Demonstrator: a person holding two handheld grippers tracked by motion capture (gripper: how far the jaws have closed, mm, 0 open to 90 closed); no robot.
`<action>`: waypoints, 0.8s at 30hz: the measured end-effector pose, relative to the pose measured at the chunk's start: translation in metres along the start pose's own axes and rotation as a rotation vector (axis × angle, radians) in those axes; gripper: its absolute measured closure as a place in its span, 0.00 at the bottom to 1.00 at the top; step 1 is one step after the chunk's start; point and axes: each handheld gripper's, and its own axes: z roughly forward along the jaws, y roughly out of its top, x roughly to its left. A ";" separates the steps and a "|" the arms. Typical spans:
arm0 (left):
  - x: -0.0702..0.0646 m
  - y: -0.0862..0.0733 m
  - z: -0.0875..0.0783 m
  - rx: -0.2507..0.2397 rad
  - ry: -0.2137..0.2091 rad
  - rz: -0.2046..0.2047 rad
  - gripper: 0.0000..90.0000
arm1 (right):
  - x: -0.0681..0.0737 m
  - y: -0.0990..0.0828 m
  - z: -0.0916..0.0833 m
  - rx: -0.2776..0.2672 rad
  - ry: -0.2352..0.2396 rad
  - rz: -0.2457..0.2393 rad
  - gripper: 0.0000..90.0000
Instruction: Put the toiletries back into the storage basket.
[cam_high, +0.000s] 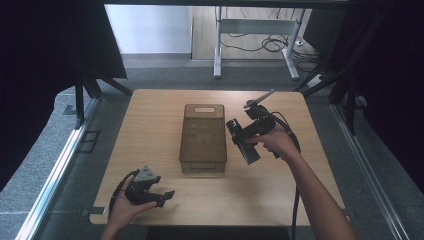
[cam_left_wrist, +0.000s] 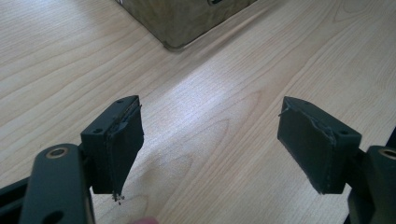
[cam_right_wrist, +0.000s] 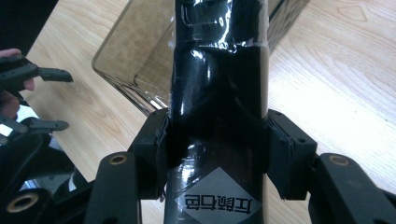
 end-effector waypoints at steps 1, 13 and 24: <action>0.000 0.000 0.000 0.000 0.000 0.000 0.25 | 0.000 0.001 0.001 0.000 0.003 0.002 0.53; -0.001 0.000 0.002 0.006 -0.001 0.005 0.25 | 0.002 0.013 0.006 0.002 0.018 0.011 0.53; -0.002 0.001 0.002 0.002 -0.004 0.005 0.25 | 0.004 0.022 0.010 0.000 0.028 0.020 0.53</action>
